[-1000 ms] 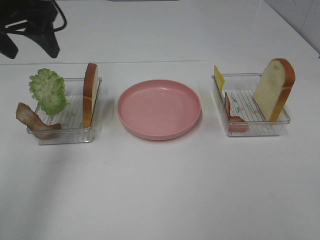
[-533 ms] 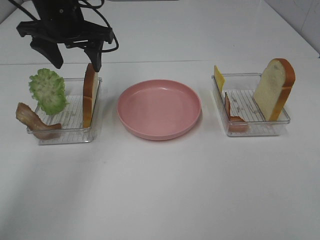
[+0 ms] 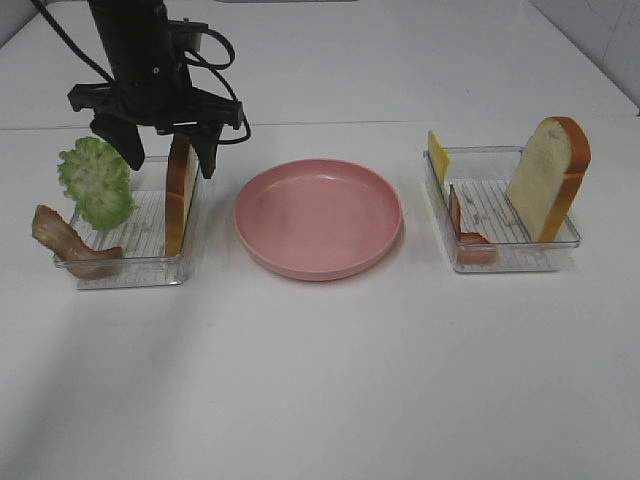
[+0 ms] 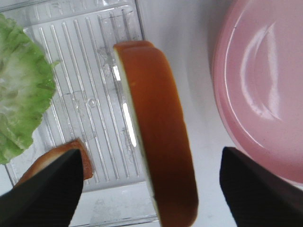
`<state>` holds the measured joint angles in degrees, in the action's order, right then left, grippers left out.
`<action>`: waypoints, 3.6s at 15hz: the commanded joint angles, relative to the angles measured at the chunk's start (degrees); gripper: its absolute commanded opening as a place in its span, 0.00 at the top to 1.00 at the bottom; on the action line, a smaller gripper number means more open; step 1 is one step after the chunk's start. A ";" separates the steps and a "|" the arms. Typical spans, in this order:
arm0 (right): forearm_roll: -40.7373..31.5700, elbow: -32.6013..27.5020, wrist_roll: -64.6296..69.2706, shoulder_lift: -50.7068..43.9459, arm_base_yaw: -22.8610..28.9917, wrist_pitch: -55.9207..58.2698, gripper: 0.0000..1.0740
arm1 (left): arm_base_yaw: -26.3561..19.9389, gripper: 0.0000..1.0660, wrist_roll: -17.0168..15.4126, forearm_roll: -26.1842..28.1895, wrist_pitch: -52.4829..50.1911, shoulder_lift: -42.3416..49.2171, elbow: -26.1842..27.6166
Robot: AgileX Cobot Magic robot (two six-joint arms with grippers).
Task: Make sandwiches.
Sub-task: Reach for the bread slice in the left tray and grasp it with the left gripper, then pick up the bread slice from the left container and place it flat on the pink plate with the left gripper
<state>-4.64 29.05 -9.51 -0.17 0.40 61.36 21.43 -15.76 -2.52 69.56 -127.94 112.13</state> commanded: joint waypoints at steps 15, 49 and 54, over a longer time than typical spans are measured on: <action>0.00 -0.23 -0.34 -0.86 -0.34 -0.52 0.31 | 0.34 1.00 0.63 -2.86 2.01 3.15 0.40; 0.00 -0.23 -0.34 -0.80 -0.34 -0.52 0.31 | -4.30 0.76 31.80 62.97 -12.95 -13.98 0.29; 0.00 -0.23 -0.34 -0.80 -0.34 -0.52 0.31 | -4.30 0.48 31.91 62.17 -11.52 -13.87 0.29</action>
<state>-4.64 29.05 -9.51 -0.17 0.40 61.31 16.79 15.81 59.36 57.58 -141.69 112.47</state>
